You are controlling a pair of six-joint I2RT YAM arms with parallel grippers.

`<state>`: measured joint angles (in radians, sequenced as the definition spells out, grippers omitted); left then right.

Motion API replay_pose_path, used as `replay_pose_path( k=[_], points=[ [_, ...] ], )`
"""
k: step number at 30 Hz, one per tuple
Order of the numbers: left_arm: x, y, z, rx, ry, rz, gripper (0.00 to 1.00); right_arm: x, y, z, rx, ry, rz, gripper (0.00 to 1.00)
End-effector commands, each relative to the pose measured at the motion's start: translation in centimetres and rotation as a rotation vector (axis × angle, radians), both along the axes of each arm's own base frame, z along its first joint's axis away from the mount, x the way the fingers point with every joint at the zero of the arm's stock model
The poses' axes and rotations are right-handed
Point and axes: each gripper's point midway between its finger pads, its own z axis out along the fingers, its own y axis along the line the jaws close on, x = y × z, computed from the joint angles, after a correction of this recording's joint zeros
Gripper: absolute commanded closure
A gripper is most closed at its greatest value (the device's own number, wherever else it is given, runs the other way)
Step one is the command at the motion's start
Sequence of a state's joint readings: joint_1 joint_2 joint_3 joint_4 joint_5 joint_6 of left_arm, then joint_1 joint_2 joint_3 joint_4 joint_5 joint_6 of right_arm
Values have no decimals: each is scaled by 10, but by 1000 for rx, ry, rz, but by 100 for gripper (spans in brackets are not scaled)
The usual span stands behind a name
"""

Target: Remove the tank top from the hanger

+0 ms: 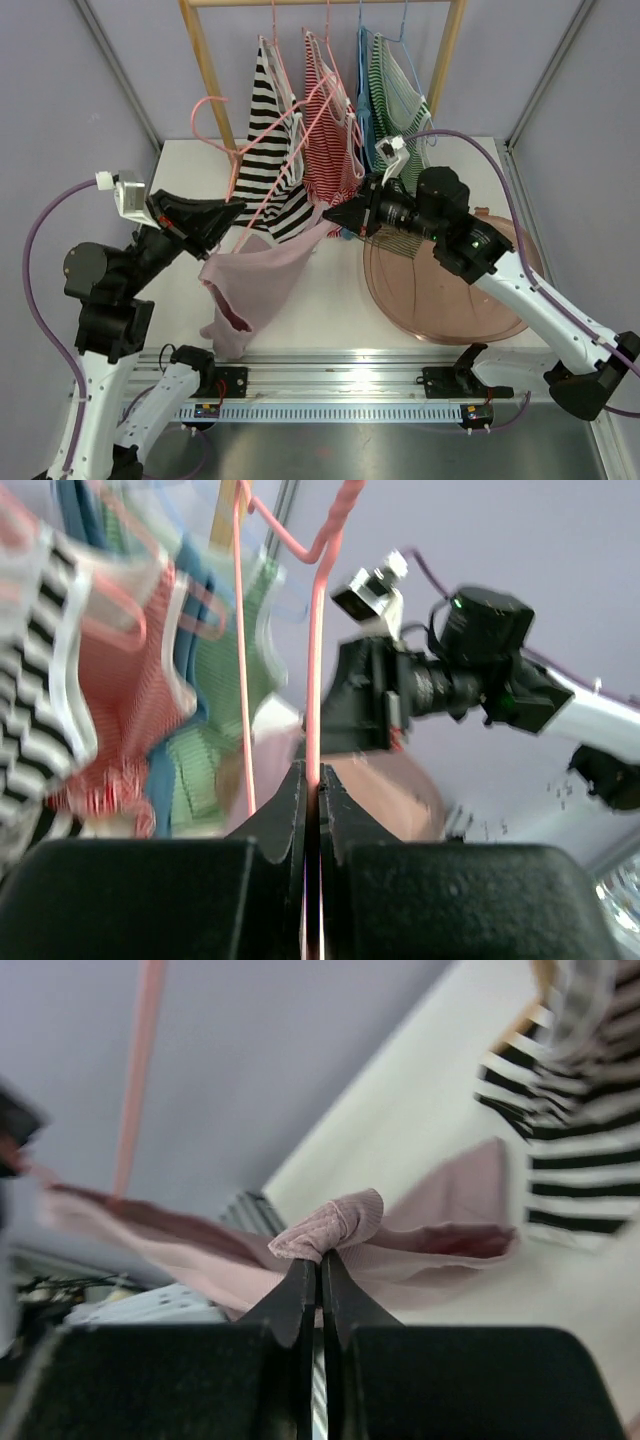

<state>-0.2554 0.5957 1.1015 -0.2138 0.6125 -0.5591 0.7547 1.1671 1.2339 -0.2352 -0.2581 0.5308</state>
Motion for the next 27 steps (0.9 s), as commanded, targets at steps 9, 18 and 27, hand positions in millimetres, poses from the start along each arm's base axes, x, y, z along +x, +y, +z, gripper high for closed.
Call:
replay_pose_path(
  k=[9,18,27],
  points=[
    [52,10,113,-256,-445,207,100,-66,25,109,101,-162,333,100],
    [56,63,83,-200,-256,506,100,-55,39,52,22,-70,275,100],
    [81,91,17,14,118,707,100,-21,41,-89,-239,119,43,93]
  ],
)
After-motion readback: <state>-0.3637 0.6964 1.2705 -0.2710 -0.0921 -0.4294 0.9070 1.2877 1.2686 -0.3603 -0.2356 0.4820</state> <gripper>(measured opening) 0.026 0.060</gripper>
